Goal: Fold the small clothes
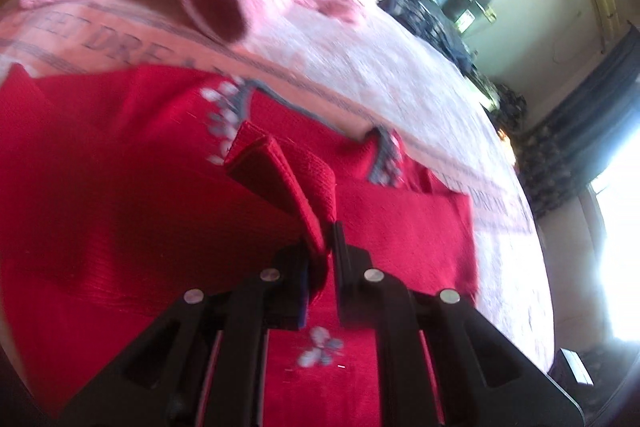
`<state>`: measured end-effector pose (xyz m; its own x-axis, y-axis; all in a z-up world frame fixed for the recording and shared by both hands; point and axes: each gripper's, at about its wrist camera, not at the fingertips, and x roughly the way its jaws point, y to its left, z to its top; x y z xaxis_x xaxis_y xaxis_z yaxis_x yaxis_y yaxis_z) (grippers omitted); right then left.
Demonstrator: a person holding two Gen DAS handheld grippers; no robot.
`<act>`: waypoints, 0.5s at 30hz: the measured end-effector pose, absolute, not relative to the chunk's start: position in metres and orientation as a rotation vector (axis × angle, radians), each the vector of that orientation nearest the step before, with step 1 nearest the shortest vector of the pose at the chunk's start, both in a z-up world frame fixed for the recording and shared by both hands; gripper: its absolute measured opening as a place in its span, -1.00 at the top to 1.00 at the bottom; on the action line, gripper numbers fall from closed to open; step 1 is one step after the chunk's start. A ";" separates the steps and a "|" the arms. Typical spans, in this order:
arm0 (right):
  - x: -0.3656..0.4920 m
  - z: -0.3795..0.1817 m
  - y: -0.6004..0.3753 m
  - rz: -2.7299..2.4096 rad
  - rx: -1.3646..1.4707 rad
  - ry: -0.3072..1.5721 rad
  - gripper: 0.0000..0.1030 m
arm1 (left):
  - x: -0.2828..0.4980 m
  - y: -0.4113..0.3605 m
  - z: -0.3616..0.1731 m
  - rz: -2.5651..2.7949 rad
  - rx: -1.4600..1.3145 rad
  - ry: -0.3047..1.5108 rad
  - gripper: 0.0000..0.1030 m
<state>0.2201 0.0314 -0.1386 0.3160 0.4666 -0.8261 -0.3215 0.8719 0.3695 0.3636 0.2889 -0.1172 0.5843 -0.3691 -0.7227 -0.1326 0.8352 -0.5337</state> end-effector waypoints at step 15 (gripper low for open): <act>0.233 -0.128 0.036 0.510 0.147 1.139 -0.37 | 0.320 0.333 -0.104 -0.206 -0.438 0.974 0.22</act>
<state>0.2332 0.0357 -0.1281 0.3186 0.4589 -0.8294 -0.3125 0.8769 0.3652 0.3196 0.3331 -0.1042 0.5517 -0.3611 -0.7518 -0.0252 0.8938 -0.4478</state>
